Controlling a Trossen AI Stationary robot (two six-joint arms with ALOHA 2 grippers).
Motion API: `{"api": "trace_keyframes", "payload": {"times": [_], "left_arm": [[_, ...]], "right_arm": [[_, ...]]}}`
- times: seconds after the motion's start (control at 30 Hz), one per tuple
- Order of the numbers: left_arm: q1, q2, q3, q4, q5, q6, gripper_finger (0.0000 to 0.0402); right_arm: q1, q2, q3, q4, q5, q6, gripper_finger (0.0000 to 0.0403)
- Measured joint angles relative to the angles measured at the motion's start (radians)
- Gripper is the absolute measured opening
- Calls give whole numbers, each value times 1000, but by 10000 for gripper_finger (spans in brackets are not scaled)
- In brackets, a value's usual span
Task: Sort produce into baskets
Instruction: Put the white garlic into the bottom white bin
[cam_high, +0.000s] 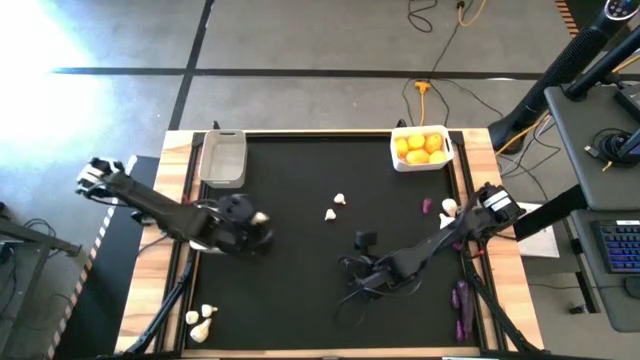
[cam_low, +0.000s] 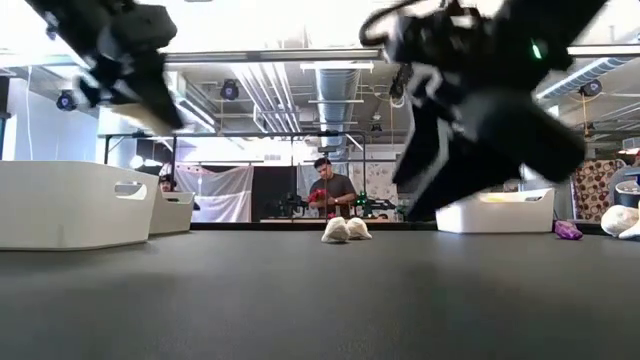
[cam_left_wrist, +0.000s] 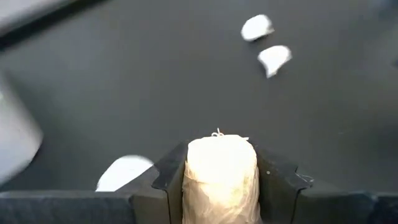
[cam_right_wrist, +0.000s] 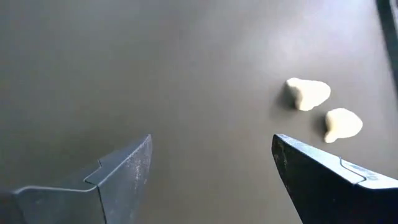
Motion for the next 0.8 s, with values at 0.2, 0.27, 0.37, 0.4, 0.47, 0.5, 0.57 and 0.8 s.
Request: {"api": "trace_keyframes", "payload": {"times": [0.2, 0.27, 0.37, 0.4, 0.47, 0.5, 0.57, 0.8], "left_arm": [[1, -72, -40, -195, 102, -263, 127], [1, -70, -72, -190, 102, -343, 127], [2, -50, -130, -194, 104, -449, 127], [2, -43, -149, -193, 105, -466, 127], [2, -29, -183, -190, 134, -504, 128], [2, -21, -196, -184, 148, -527, 128], [2, -10, -213, -162, 163, -561, 129], [2, 14, -229, -139, 171, -565, 156]], "right_arm": [[4, -2, -117, 92, -4, 27, 325], [4, -5, -138, 119, 5, 28, 325], [2, -6, -153, 138, 7, 19, 325], [2, -6, -153, 138, 7, 14, 325], [1, -8, -155, 138, 7, -2, 325], [1, -10, -155, 137, 5, -11, 325], [0, -15, -155, 131, 3, -24, 325], [-12, -33, -139, 130, 0, -30, 325]]}}
